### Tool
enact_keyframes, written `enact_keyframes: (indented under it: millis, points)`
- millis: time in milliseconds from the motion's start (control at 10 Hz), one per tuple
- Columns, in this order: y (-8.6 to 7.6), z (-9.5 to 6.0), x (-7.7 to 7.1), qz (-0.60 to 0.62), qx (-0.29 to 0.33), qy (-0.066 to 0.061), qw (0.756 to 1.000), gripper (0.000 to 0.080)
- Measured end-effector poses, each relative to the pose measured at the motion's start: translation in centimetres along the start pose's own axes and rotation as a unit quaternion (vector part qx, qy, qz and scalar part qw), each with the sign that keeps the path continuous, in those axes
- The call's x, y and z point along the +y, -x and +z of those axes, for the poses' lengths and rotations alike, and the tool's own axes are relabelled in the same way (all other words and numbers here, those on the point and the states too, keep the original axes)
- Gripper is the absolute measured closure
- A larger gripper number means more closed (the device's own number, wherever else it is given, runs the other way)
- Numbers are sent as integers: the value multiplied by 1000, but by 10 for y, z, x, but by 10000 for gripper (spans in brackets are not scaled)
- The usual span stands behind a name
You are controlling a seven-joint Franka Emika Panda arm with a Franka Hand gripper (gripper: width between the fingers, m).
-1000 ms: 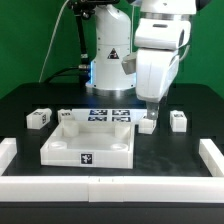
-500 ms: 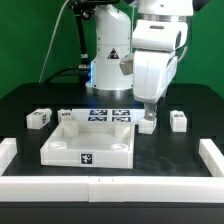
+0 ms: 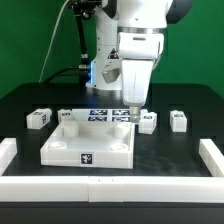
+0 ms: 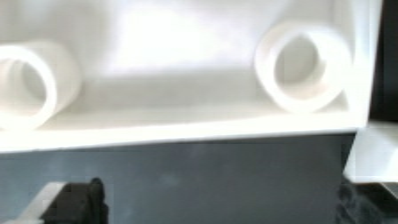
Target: Assemble one leg
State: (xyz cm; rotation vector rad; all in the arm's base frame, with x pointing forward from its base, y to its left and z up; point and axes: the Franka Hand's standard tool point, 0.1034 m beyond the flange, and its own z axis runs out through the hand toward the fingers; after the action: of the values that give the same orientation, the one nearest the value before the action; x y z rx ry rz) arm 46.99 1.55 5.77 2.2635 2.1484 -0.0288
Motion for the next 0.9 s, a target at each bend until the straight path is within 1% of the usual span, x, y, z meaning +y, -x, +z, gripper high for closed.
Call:
enact_keyframes:
  millis: [100,200,600,700,800,900]
  points:
    - [17,3,-4,-7,-1,-5,1000,150]
    - [28,4,-4,2,-1,-7,1000,150]
    - [29,5,-5,7,-1,-7,1000,150]
    - [29,7,-5,7,-1,-8,1000,150]
    - [30,15,-8,6,1,-11,1000,150]
    - [35,23,-16,8,4,-11,1000,150]
